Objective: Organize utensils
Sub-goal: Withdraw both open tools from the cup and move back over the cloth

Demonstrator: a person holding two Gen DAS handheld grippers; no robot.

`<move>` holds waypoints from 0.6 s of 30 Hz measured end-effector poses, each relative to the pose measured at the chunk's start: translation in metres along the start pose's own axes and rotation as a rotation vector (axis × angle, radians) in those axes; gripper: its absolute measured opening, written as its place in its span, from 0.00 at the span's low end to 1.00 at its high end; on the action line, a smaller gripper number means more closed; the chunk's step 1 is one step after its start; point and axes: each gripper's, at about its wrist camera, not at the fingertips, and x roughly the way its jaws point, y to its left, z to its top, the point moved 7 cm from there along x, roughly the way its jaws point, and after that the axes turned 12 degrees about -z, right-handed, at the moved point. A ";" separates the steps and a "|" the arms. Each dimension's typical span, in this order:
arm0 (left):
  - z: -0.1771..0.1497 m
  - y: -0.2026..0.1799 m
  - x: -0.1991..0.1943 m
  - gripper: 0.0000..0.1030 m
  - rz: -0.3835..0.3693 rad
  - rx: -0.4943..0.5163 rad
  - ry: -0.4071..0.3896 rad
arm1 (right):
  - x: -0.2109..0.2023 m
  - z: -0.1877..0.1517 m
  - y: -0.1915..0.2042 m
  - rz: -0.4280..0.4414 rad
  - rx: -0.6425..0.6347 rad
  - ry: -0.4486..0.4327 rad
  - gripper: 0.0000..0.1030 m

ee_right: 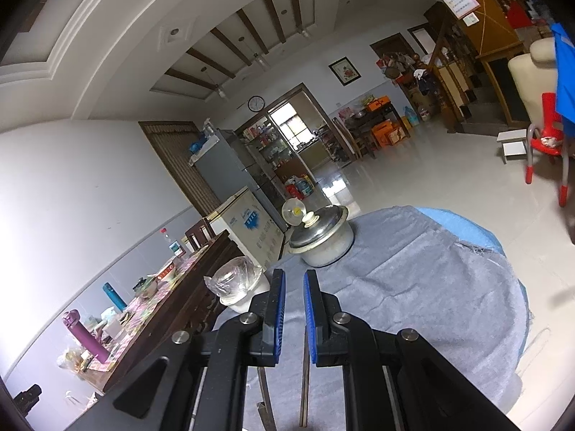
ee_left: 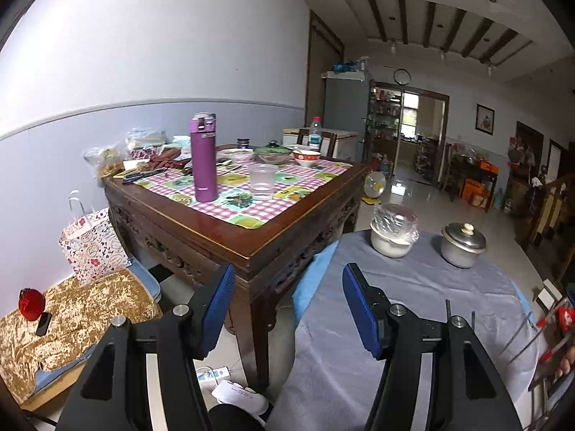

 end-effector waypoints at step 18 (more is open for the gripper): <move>-0.014 -0.026 0.007 0.61 -0.078 0.006 0.039 | -0.005 -0.006 0.004 0.006 -0.002 0.005 0.11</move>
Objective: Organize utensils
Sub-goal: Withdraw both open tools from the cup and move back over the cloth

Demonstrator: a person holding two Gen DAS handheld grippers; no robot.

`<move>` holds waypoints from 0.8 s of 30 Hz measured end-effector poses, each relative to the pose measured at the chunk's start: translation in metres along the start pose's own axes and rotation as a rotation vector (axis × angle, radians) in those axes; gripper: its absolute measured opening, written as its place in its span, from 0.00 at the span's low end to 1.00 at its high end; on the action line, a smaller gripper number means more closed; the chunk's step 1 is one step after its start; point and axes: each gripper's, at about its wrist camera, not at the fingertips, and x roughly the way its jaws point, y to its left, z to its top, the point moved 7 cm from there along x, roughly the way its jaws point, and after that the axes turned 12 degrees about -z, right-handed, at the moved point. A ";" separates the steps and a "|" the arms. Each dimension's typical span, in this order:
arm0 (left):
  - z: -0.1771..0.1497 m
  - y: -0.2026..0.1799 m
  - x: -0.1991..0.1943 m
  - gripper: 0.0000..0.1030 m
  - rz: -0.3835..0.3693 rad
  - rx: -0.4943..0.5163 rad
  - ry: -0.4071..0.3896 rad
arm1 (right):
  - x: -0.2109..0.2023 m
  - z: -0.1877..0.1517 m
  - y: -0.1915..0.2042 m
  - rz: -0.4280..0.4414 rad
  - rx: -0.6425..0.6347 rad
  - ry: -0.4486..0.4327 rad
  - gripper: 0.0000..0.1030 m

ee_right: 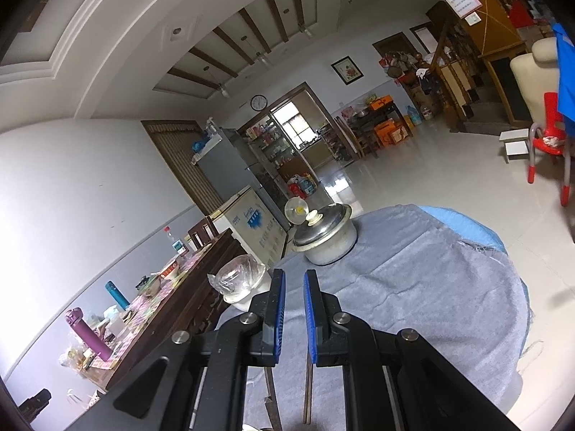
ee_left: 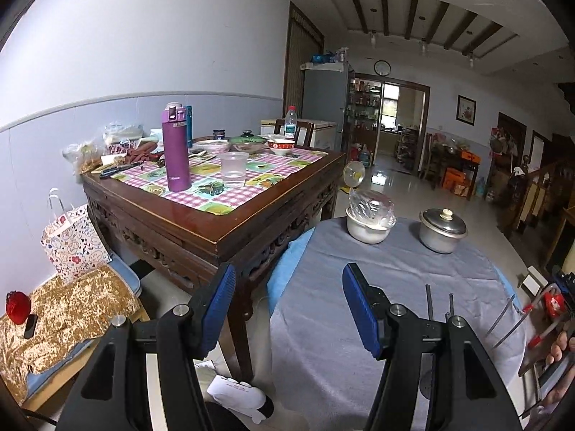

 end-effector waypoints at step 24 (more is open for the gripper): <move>-0.005 -0.073 0.019 0.61 -0.180 0.057 0.032 | -0.001 -0.006 -0.006 -0.001 -0.018 0.046 0.16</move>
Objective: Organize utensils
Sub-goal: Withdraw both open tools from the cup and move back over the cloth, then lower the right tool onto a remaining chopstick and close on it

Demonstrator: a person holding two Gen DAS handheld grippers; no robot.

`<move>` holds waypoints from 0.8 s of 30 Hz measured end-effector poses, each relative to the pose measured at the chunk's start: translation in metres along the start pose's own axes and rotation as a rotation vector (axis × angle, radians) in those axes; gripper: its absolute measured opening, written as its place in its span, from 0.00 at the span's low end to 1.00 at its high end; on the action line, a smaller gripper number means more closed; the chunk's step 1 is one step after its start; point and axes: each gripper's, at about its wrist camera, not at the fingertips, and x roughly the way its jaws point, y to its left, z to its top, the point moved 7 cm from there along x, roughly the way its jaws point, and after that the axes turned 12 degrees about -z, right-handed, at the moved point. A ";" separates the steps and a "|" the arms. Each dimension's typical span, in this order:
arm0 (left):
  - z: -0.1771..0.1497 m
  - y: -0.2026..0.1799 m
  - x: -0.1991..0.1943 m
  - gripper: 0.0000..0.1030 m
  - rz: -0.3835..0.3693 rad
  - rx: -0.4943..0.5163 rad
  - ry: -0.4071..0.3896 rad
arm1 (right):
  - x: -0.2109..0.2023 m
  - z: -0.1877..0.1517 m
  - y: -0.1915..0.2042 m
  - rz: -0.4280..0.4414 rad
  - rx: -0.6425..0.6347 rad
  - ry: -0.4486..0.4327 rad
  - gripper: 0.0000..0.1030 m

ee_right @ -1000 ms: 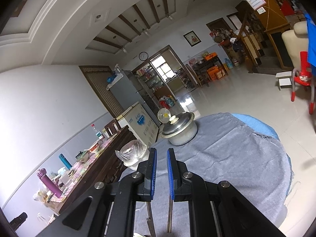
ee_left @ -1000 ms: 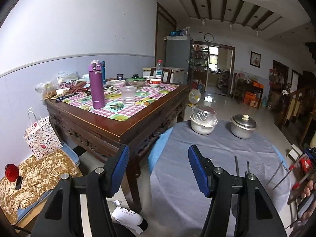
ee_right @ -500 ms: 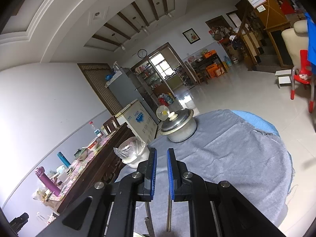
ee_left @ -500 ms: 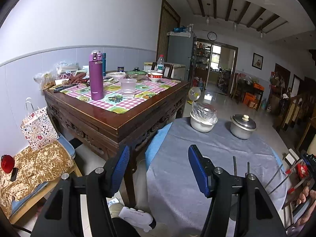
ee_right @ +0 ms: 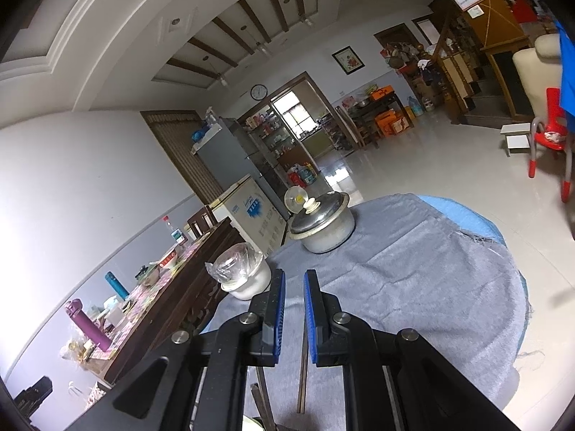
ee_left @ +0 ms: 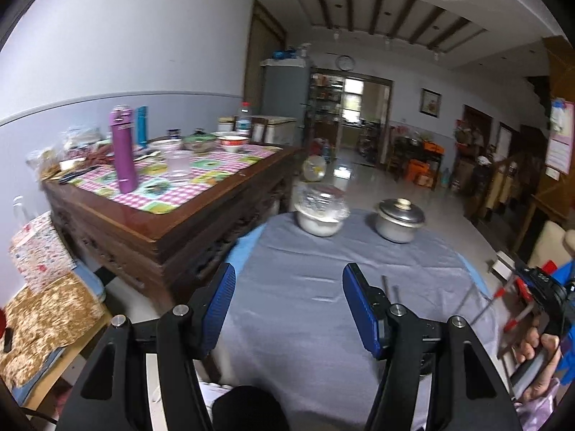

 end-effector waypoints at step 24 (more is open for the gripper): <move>-0.026 0.021 0.251 0.62 -0.028 -0.001 0.356 | 0.275 -0.094 0.040 0.062 -0.253 0.654 0.30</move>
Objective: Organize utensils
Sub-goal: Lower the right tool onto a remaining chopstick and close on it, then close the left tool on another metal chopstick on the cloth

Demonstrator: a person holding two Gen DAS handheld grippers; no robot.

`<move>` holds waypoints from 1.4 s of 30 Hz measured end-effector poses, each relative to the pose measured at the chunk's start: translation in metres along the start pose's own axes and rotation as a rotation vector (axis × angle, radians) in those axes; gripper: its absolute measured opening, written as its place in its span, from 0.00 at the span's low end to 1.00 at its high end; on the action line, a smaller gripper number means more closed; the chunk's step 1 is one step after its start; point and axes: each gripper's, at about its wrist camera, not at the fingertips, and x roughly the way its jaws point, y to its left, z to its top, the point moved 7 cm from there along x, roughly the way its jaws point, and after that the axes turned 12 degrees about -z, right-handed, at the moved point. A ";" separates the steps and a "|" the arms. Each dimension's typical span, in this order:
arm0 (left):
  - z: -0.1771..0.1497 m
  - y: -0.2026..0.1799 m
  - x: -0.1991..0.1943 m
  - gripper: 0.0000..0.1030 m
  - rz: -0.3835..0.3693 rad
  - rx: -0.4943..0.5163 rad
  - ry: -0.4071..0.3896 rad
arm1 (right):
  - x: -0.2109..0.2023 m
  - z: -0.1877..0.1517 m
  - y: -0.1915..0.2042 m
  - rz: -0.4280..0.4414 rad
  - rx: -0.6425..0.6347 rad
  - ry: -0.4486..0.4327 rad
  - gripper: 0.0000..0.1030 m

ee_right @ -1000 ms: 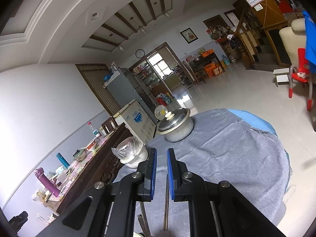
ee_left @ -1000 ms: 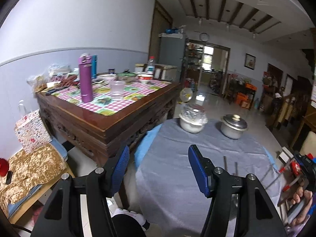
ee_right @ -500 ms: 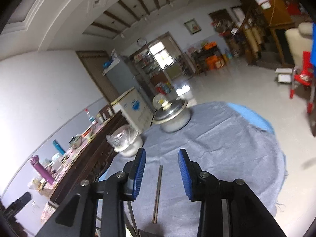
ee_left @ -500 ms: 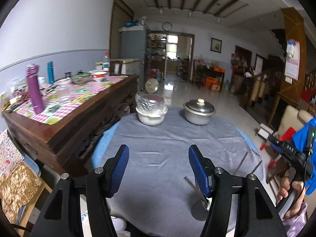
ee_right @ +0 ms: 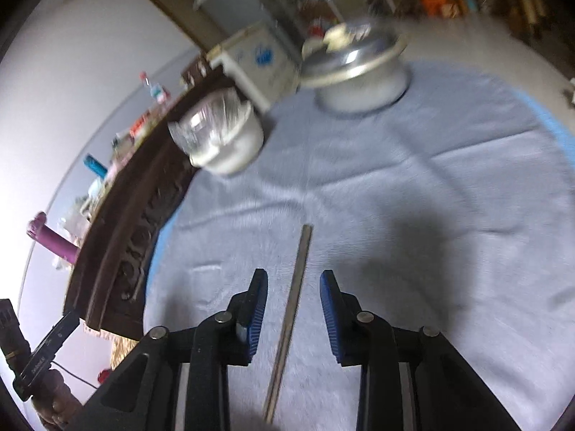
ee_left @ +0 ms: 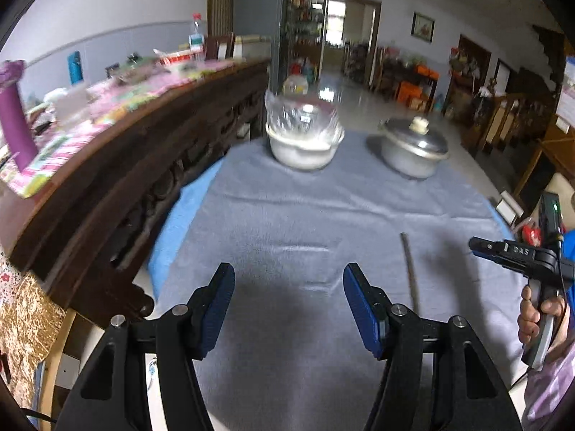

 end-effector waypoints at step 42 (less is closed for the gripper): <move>0.021 -0.097 0.227 0.62 -0.136 0.152 0.295 | 0.108 0.026 -0.011 -0.262 -0.045 0.156 0.11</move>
